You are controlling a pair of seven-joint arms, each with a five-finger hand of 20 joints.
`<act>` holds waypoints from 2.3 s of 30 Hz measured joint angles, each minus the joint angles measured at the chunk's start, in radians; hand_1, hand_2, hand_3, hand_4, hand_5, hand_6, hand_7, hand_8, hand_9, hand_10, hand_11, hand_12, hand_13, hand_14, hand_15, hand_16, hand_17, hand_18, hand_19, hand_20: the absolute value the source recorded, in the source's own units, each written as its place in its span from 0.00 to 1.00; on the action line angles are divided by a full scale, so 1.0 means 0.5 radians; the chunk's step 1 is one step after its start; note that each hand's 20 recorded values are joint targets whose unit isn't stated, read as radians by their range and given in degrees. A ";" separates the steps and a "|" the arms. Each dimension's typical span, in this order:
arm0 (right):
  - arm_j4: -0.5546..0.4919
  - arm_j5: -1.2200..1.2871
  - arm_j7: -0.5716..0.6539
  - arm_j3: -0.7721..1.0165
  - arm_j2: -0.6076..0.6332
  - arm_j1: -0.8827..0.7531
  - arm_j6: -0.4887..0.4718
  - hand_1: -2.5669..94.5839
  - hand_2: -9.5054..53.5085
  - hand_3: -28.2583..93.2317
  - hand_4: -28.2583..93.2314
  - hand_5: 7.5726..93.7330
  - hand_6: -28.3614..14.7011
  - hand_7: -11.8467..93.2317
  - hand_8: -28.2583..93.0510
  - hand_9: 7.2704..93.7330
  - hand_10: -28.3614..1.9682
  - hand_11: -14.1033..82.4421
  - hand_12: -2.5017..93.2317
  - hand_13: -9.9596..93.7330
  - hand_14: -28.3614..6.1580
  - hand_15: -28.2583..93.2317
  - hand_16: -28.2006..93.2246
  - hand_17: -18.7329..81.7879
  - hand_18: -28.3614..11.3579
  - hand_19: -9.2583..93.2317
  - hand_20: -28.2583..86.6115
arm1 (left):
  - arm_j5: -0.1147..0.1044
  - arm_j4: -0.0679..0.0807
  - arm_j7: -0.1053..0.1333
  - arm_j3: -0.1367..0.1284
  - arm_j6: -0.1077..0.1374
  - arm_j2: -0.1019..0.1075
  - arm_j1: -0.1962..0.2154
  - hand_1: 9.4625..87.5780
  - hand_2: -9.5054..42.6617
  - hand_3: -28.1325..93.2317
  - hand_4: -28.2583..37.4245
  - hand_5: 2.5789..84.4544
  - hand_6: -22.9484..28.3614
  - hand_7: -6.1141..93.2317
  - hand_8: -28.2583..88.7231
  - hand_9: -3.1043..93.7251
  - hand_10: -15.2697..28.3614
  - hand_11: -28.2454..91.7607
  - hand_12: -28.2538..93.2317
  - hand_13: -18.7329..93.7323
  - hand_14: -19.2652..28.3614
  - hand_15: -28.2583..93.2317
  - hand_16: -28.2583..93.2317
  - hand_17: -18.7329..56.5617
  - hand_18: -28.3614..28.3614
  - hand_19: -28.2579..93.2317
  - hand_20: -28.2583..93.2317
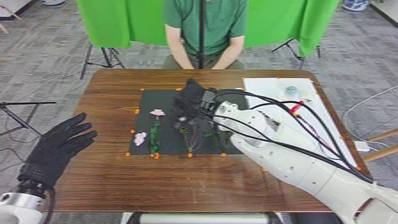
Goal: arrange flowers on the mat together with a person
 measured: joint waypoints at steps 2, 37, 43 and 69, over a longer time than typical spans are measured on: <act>0.007 -0.006 0.004 0.000 -0.003 0.000 -0.009 0.47 0.00 0.87 0.00 0.57 0.75 0.60 0.24 0.70 0.75 0.42 0.52 0.64 0.69 0.67 0.49 0.39 0.37 0.54 0.53 | 0.000 0.000 0.000 0.000 0.000 0.001 0.000 0.27 0.14 0.80 0.09 0.38 0.55 0.25 0.16 0.34 0.64 0.42 0.39 0.40 0.73 0.53 0.23 0.18 0.89 0.64 0.30; -0.944 1.776 -0.036 1.640 0.399 -1.090 -0.650 0.25 0.29 0.94 0.04 0.46 0.58 0.32 0.15 0.46 0.48 0.33 0.29 0.48 0.52 0.47 0.46 0.34 0.24 0.56 0.53 | 0.000 0.006 -0.015 -0.019 -0.011 -0.004 0.005 0.27 0.14 0.80 0.09 0.38 0.55 0.25 0.16 0.34 0.64 0.42 0.38 0.40 0.73 0.54 0.23 0.18 0.89 0.64 0.30; -1.027 2.242 0.016 1.938 0.410 -1.437 -0.652 0.25 0.28 0.94 0.05 0.46 0.57 0.31 0.15 0.47 0.46 0.33 0.29 0.49 0.51 0.48 0.46 0.35 0.25 0.56 0.52 | 0.000 0.005 -0.014 -0.020 -0.011 -0.016 0.014 0.27 0.14 0.80 0.09 0.38 0.55 0.25 0.16 0.34 0.64 0.42 0.38 0.40 0.73 0.53 0.23 0.18 0.89 0.64 0.30; -1.324 2.836 0.270 2.583 -0.030 -2.322 -0.719 0.23 0.22 0.92 0.05 0.42 0.54 0.23 0.18 0.43 0.46 0.25 0.28 0.46 0.48 0.38 0.49 0.33 0.22 0.49 0.49 | 0.000 0.002 -0.010 -0.030 -0.010 -0.076 0.033 0.27 0.14 0.80 0.09 0.38 0.55 0.25 0.16 0.34 0.64 0.42 0.39 0.40 0.74 0.53 0.23 0.18 0.89 0.64 0.30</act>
